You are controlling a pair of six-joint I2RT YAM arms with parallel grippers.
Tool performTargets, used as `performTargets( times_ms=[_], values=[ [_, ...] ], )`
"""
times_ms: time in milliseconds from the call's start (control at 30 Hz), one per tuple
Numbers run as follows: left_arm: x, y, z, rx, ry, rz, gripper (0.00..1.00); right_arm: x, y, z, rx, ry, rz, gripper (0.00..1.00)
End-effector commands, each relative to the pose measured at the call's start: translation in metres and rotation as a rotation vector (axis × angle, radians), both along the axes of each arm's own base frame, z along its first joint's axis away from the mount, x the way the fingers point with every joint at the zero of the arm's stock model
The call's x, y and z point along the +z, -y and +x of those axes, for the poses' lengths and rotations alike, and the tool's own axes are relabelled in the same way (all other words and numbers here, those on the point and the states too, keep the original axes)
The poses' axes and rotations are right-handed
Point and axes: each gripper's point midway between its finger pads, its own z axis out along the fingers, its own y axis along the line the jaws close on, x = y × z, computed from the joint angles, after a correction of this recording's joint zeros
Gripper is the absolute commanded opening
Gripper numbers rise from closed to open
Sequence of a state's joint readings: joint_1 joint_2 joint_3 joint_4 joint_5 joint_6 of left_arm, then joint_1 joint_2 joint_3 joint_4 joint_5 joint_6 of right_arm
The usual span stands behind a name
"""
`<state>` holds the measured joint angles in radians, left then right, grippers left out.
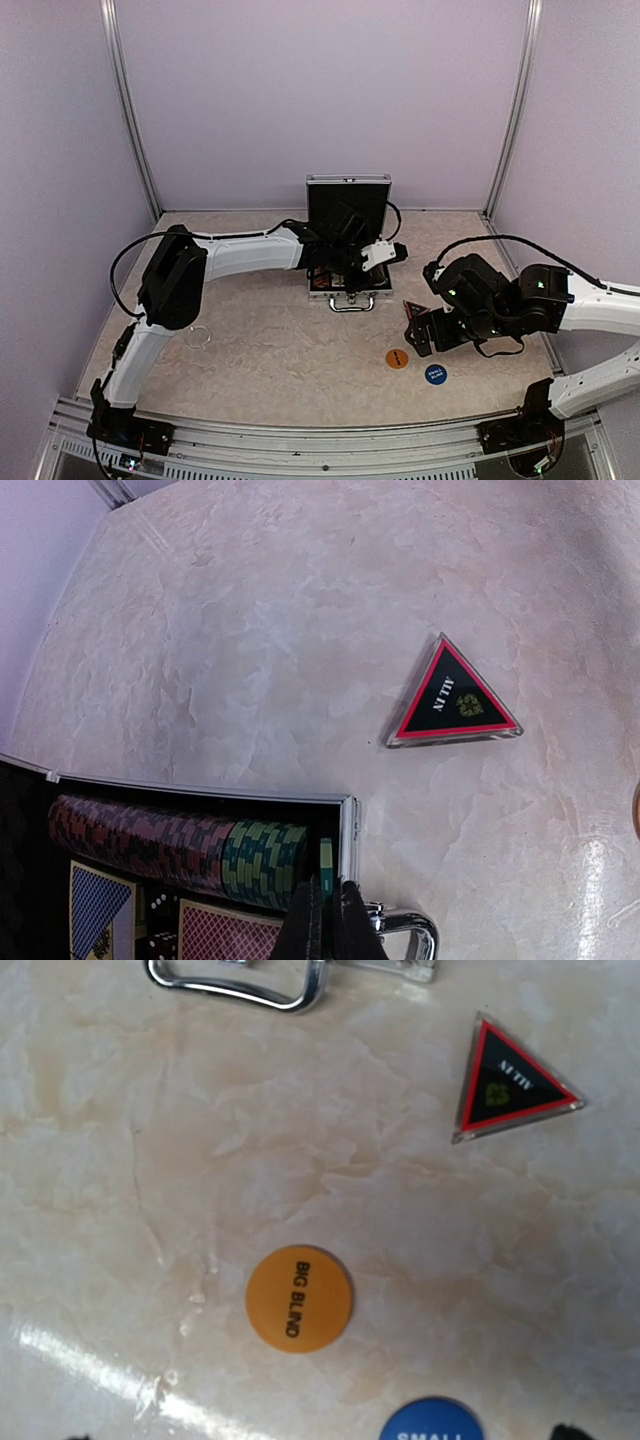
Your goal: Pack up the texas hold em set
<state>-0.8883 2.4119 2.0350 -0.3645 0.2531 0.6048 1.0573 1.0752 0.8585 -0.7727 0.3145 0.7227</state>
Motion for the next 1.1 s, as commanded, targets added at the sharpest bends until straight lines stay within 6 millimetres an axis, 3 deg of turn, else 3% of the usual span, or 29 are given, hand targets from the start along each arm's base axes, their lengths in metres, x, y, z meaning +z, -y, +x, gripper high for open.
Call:
performTargets(
  times_ms=[0, 300, 567, 800, 1067],
  values=[
    [-0.011, 0.009, -0.002, -0.019, 0.021, 0.008, 0.00, 0.014, -0.005, 0.006, -0.003, 0.025, 0.034, 1.00],
    [-0.014, 0.010, 0.005, 0.006, 0.057, 0.015, 0.00, 0.016, -0.003, 0.005, -0.003, 0.027, 0.038, 1.00],
    [-0.005, 0.012, 0.008, 0.018, 0.073, -0.013, 0.00, 0.017, -0.003, 0.005, -0.002, 0.031, 0.038, 1.00],
    [0.018, 0.013, 0.006, 0.010, 0.086, -0.076, 0.00, 0.017, -0.003, 0.005, 0.000, 0.031, 0.038, 1.00],
    [0.015, 0.012, 0.007, 0.023, 0.092, -0.067, 0.00, 0.015, -0.002, 0.004, 0.002, 0.031, 0.035, 1.00]
  ],
)
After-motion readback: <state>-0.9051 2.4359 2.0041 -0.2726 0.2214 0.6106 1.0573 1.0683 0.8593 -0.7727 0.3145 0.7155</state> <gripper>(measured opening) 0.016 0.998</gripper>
